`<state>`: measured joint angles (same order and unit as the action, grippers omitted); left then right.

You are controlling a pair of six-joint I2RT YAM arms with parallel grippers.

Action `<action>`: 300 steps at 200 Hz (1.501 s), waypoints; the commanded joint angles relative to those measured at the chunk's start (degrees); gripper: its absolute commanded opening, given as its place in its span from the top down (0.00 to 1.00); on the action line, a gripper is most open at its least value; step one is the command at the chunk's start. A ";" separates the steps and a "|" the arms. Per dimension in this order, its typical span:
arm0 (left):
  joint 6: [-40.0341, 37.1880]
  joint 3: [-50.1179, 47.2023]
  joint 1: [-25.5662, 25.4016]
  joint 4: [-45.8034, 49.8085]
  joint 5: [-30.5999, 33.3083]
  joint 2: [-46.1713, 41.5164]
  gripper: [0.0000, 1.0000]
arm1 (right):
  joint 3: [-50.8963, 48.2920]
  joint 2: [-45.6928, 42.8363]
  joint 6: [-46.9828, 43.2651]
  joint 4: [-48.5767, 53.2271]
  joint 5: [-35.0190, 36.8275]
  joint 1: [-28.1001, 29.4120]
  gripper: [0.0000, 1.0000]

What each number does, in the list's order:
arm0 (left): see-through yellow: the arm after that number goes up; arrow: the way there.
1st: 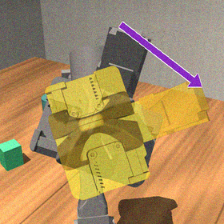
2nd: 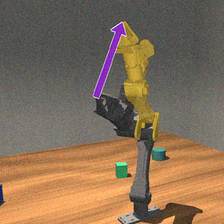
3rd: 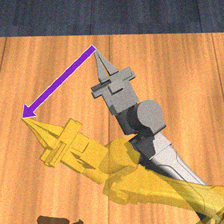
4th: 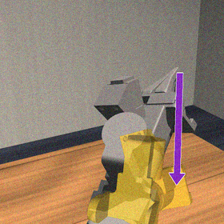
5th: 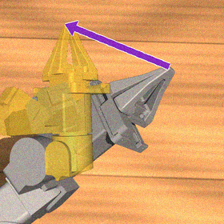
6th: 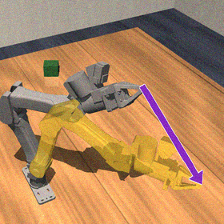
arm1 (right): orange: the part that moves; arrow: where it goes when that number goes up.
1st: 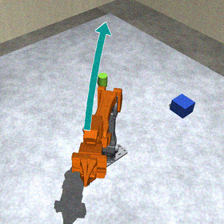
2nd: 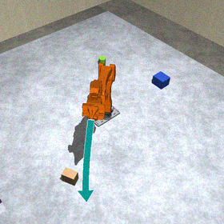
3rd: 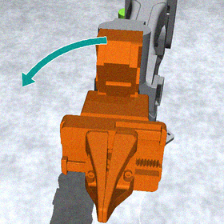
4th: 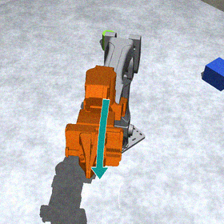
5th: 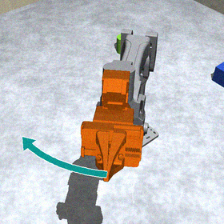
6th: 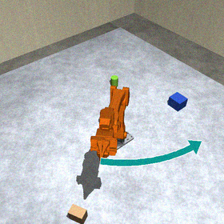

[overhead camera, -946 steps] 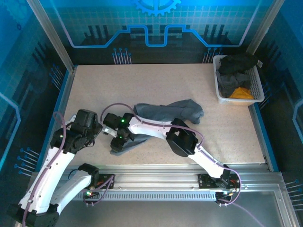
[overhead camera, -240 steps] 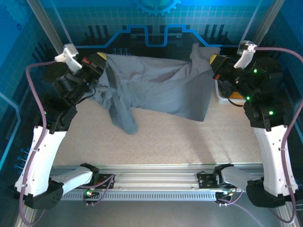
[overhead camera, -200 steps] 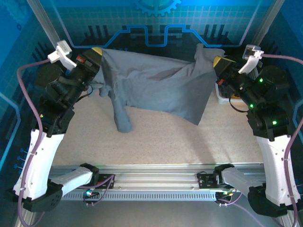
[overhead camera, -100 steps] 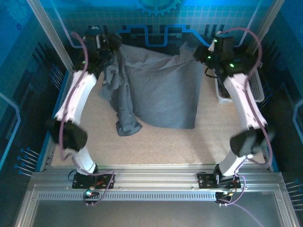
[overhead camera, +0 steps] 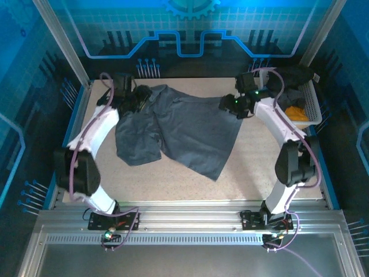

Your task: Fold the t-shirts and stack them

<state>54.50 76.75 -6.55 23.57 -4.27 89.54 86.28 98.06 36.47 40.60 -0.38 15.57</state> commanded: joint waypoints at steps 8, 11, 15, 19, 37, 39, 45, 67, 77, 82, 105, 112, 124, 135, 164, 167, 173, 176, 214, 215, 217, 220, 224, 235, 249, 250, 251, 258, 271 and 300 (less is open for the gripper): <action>1.58 -12.52 2.53 10.70 6.11 -7.54 0.49 | -9.96 -5.60 -0.29 -0.53 0.41 7.62 0.43; 1.52 -13.33 3.11 11.40 6.25 -8.09 0.49 | -10.86 -5.81 -0.34 -0.41 0.39 8.42 0.43; 1.30 -14.47 3.65 12.15 6.43 -8.56 0.49 | -11.89 -5.89 -0.34 -0.39 0.15 9.34 0.43; 1.08 -15.39 4.28 12.80 6.64 -8.82 0.49 | -12.90 -5.82 -0.30 -0.35 -0.15 10.10 0.44; 0.91 -18.63 6.62 14.46 5.88 -8.40 0.49 | -17.13 -4.00 1.53 -1.04 -4.03 11.03 0.46; 0.93 -18.89 6.81 14.37 5.62 -8.28 0.49 | -17.53 -3.64 1.82 -1.35 -4.61 10.98 0.47; 1.13 -19.45 7.13 14.10 5.27 -7.82 0.49 | -18.41 -2.37 2.47 -1.92 -6.69 10.76 0.49; 2.35 -20.54 7.18 12.91 4.66 -6.19 0.49 | -17.34 4.26 2.56 -2.18 -9.95 10.75 0.54; 2.67 -20.51 7.16 12.31 3.97 -5.56 0.49 | -15.62 7.96 2.72 -0.85 -10.09 10.46 0.56; 2.54 -20.33 7.16 12.25 3.59 -5.37 0.49 | -14.59 9.72 2.69 -0.15 -10.04 10.28 0.56; 1.79 -19.29 7.08 13.53 3.54 -5.31 0.49 | -10.41 15.17 3.15 3.60 -5.86 8.10 0.59; 1.54 -19.03 7.07 13.92 3.38 -5.44 0.48 | -9.64 16.09 3.54 4.37 -4.99 6.64 0.58; 1.06 -18.70 7.03 15.14 3.20 -5.69 0.47 | -8.97 16.91 4.00 4.52 -4.36 3.66 0.58; 0.54 -18.89 6.90 16.26 3.07 -5.76 0.44 | -8.19 17.74 3.65 4.21 -4.45 0.72 0.58; -0.34 -20.78 6.64 18.39 2.77 -6.32 0.40 | -0.82 19.97 -2.05 5.72 -7.45 -3.44 0.56; -0.42 -20.96 6.56 18.71 2.90 -6.39 0.40 | 0.23 19.98 -2.88 6.36 -7.42 -3.37 0.55; -0.73 -21.30 6.55 19.45 3.28 -6.60 0.39 | 2.22 19.90 -4.34 7.74 -6.87 -2.96 0.53; -0.77 -21.49 6.55 19.99 3.68 -6.76 0.39 | 3.02 19.70 -4.98 8.50 -6.48 -2.69 0.53; -3.42 -23.91 7.16 20.23 5.90 -7.00 0.34 | 0.29 11.83 -4.67 10.36 -3.87 0.12 0.36; -3.47 -23.83 7.16 20.39 5.97 -6.87 0.34 | -0.01 11.46 -4.58 10.24 -3.90 0.18 0.36; -3.58 -23.68 7.23 20.64 6.08 -6.56 0.34 | -0.64 10.93 -4.35 10.06 -3.92 0.30 0.35; -3.82 -23.52 7.32 21.02 6.31 -5.96 0.33 | -1.58 10.10 -4.04 9.91 -4.00 0.34 0.34; -4.09 -23.28 7.45 21.58 6.88 -5.40 0.31 | -3.04 8.99 -3.49 9.65 -4.09 0.35 0.33; -4.71 -23.44 7.88 21.97 8.05 -4.43 0.30 | -7.25 5.72 -2.37 8.38 -4.85 0.28 0.31; -5.27 -24.31 8.71 20.47 8.44 -3.71 0.29 | -12.29 1.85 -1.46 6.95 -6.29 -0.11 0.30; -5.32 -24.29 8.77 20.33 8.47 -3.60 0.29 | -12.63 1.47 -1.39 6.86 -6.34 -0.15 0.30; -5.39 -24.33 8.85 20.22 8.44 -3.50 0.29 | -12.94 1.23 -1.31 6.82 -6.36 -0.22 0.29; -5.71 -24.51 9.20 19.39 8.34 -2.60 0.29 | -15.14 -0.61 -1.02 6.49 -6.51 -0.41 0.28; -6.22 -24.16 9.61 18.58 7.93 -0.38 0.29 | -18.81 -3.68 -0.38 6.04 -7.03 -1.34 0.26; -6.07 -24.17 9.62 15.86 7.53 3.60 0.33 | -25.06 -7.83 1.76 6.14 -9.06 -3.83 0.26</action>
<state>49.47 53.39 2.52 41.25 2.81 90.39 65.19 93.12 35.59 46.46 -7.03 13.76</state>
